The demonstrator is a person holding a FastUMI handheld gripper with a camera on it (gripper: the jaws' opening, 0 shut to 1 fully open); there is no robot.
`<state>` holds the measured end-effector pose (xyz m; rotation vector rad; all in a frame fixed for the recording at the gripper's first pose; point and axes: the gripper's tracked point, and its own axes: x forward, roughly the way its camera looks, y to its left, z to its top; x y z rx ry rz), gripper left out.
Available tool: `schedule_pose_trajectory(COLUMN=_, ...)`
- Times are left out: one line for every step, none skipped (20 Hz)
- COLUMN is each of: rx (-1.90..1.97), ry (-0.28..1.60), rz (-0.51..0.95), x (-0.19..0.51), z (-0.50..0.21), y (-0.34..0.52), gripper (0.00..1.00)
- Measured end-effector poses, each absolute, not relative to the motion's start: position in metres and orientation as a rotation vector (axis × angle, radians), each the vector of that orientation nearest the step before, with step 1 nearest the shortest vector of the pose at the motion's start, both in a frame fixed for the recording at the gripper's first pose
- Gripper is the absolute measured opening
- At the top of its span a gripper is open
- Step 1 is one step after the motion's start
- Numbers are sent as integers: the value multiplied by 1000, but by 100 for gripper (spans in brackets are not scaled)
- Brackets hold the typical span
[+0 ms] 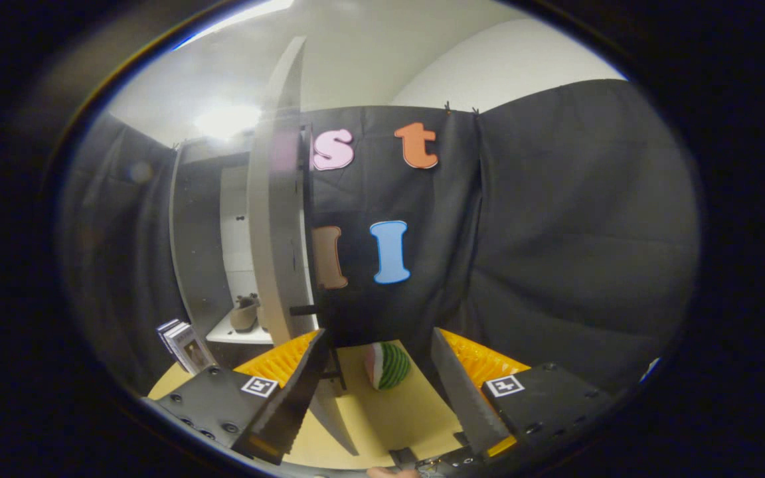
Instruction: Open the shoe cabinet door, grab the shoes and put them into the shoe cabinet, then close the shoe cabinet door.
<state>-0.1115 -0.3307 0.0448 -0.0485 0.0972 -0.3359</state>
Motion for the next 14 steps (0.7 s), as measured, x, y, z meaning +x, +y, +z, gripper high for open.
schedule_pose_trajectory(rx=-46, ry=104, rz=-331, x=-108, z=42, y=-332, gripper=98)
schedule_pose_trajectory(rx=-44, ry=111, rz=-325, x=-104, z=38, y=-334, gripper=98)
schedule_pose_trajectory(rx=-43, ry=117, rz=-319, x=-102, z=36, y=-335, gripper=98)
schedule_pose_trajectory(rx=-42, ry=124, rz=-310, x=-98, z=33, y=-335, gripper=98)
schedule_pose_trajectory(rx=-42, ry=131, rz=-299, x=-93, z=31, y=-333, gripper=97)
schedule_pose_trajectory(rx=-43, ry=133, rz=-282, x=-93, z=28, y=-329, gripper=96)
schedule_pose_trajectory(rx=-43, ry=121, rz=-282, x=-91, z=31, y=-329, gripper=95)
schedule_pose_trajectory(rx=-48, ry=124, rz=-276, x=-90, z=29, y=-329, gripper=94)
schedule_pose_trajectory(rx=-46, ry=118, rz=-273, x=-91, z=28, y=-327, gripper=93)
schedule_pose_trajectory(rx=-43, ry=115, rz=-253, x=-90, z=29, y=-323, gripper=93)
schedule_pose_trajectory(rx=-46, ry=118, rz=-218, x=-85, z=26, y=-312, gripper=92)
schedule_pose_trajectory(rx=-60, ry=123, rz=-206, x=-77, z=24, y=-312, gripper=91)
schedule_pose_trajectory(rx=-72, ry=112, rz=-215, x=-83, z=27, y=-309, gripper=90)
schedule_pose_trajectory(rx=-74, ry=115, rz=-223, x=-84, z=27, y=-309, gripper=89)
